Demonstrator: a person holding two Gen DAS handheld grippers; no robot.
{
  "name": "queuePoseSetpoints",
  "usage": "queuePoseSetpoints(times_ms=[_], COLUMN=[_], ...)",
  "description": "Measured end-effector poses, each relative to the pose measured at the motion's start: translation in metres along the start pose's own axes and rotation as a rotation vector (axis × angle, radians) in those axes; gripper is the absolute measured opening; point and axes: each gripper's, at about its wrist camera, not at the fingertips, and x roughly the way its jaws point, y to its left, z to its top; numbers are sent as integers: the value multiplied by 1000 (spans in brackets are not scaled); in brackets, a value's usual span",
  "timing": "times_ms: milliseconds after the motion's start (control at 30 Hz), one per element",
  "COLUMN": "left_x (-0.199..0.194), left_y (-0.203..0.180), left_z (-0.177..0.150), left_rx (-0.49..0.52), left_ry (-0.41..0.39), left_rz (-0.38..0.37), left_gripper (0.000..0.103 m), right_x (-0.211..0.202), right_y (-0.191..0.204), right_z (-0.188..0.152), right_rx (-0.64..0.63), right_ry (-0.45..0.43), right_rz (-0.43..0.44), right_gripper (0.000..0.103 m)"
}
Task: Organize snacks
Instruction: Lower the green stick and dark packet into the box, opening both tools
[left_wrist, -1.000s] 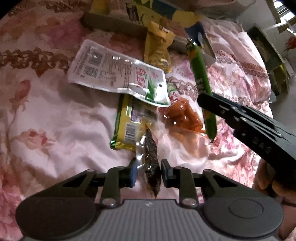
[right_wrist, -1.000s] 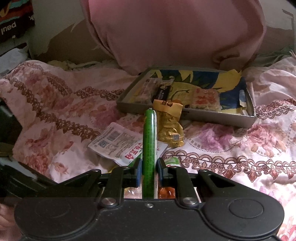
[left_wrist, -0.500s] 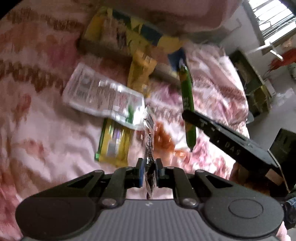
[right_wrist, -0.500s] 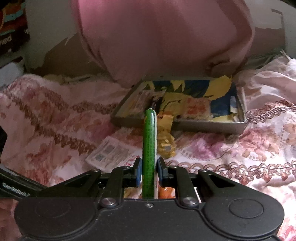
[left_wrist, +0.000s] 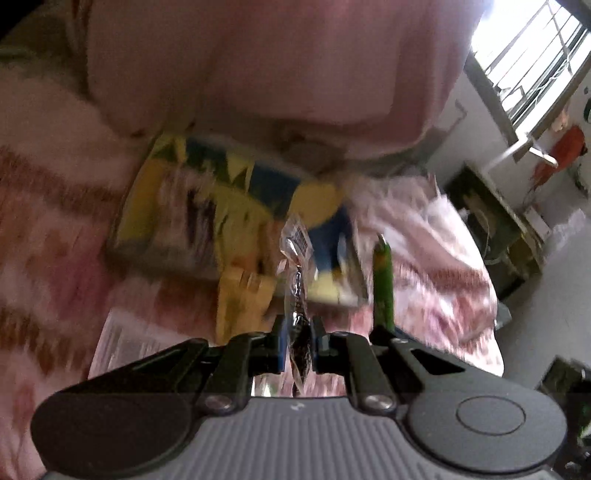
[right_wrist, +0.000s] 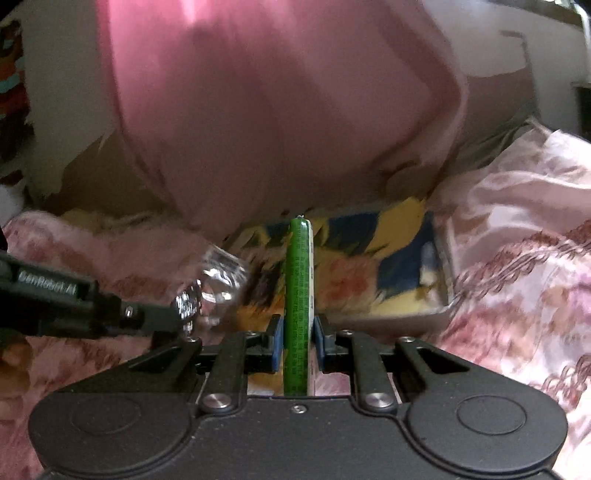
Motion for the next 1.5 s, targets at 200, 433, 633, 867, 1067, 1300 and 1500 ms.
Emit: queuePoseSetpoints(times_ms=[200,433,633,867,1067,1300,1500], left_x=[52,117,154,173,176,168,138], left_y=[-15,-20,-8,7,12,16,7], left_z=[39,57,56,51,47,44,48], left_rx=[-19,-18,-54,-81,-78,-87,-47], left_ry=[-51,-37,-11,4,7,9,-40], left_rz=[-22,-2,22,53,80,143,162], left_gripper=[13,13,13,13,18,42,67], right_x=[25,76,118,144,150,144,121], right_y=[-36,-65,-85,-97,-97,-95,-91], right_z=[26,46,39,25,23,22,28], right_rx=[83,155,188,217,195,163,141], right_ry=[-76,-100,-57,-22,-17,-19,-53], right_rz=[-53,-82,-97,-135,-147,-172,-180], right_gripper=[19,19,19,19,21,40,61])
